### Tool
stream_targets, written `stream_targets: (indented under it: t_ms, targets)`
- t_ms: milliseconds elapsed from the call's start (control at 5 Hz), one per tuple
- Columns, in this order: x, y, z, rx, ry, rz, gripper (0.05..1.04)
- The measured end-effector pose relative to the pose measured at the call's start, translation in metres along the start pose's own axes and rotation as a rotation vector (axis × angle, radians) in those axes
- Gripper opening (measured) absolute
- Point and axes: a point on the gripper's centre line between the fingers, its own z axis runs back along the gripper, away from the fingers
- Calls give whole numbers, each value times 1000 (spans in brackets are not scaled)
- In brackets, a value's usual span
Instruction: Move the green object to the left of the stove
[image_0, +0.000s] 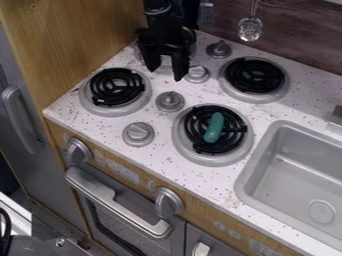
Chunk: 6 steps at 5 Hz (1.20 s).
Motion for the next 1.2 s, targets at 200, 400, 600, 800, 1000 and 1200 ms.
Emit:
stream_targets:
  t_ms: [200, 400, 600, 800, 1000, 1200]
  targets:
    - [-9, -1, -16, -17, 45, 7, 997]
    - [-16, -31, -33, -35, 90, -35, 997]
    - [-17, -70, -46, -37, 105, -105, 997]
    - [-19, -93, -56, -5, 92, -77, 997]
    - [-13, -113, -59, 31, 62, -93, 997]
    - [-14, -101, -75, 61, 96, -54, 997]
